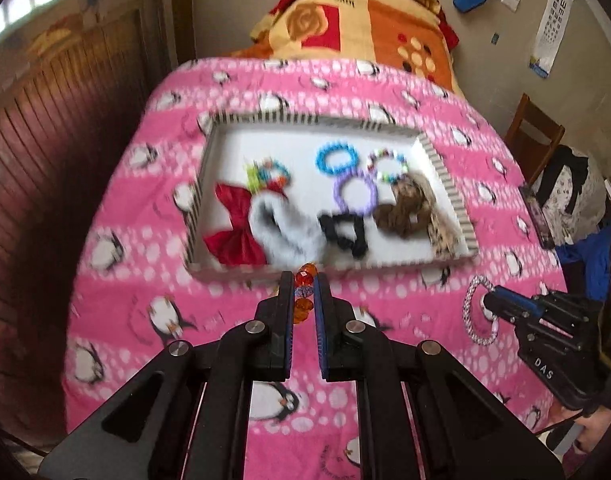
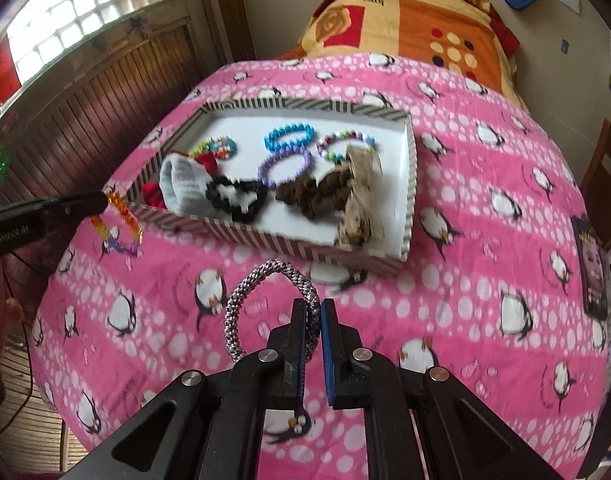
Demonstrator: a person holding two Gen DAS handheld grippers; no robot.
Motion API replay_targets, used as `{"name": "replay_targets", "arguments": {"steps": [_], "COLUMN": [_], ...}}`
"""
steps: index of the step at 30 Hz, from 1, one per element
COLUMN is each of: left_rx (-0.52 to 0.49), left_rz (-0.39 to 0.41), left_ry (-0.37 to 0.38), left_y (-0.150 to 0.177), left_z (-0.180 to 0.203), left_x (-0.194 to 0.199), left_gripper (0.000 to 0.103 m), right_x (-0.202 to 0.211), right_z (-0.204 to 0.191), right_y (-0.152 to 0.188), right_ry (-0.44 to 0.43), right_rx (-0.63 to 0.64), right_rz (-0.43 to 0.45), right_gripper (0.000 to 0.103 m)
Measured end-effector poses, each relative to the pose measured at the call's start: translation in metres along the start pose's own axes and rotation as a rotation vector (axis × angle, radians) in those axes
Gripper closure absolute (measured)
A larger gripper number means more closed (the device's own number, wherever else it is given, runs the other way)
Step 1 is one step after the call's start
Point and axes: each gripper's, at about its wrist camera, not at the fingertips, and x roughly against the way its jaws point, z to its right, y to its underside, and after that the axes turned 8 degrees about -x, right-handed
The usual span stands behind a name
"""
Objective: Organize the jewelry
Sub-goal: 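Grasp the orange bead bracelet with the left tool while the right tool grasps the silver braided bracelet, then carry both bracelets into the white tray and open both tools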
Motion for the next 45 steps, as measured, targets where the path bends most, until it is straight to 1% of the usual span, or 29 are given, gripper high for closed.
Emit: {"name": "replay_targets", "arguments": {"steps": [6, 18, 23, 31, 34, 39, 45], "left_rx": [-0.024, -0.06, -0.072, -0.055, -0.045, -0.028, 0.0], "left_rz": [0.033, 0.05, 0.039, 0.019, 0.005, -0.015, -0.06], "left_ry": [-0.032, -0.055, -0.054, -0.03, -0.015, -0.012, -0.037], "left_y": [-0.028, -0.061, -0.072, -0.095, -0.106, -0.121, -0.128], "left_z": [-0.002, 0.01, 0.014, 0.014, 0.017, 0.021, 0.016], "left_x": [0.003, -0.012, -0.022, -0.042, -0.055, -0.078, -0.11], "left_gripper": [0.095, 0.095, 0.095, 0.095, 0.095, 0.095, 0.095], "right_x": [-0.003, -0.014, -0.02, -0.034, -0.041, -0.057, -0.08], "right_z": [-0.006, -0.003, -0.001, 0.003, 0.004, 0.01, 0.014], "right_y": [-0.022, -0.046, -0.057, -0.077, -0.087, -0.106, -0.126], "right_ry": [0.0, -0.003, -0.002, -0.006, -0.008, -0.013, -0.026], "right_rx": [0.023, 0.027, 0.03, 0.036, 0.043, 0.042, 0.04], "right_rz": [0.016, 0.011, 0.007, 0.0, -0.004, -0.021, -0.042], "right_gripper": [0.097, 0.097, 0.097, 0.097, 0.097, 0.097, 0.097]}}
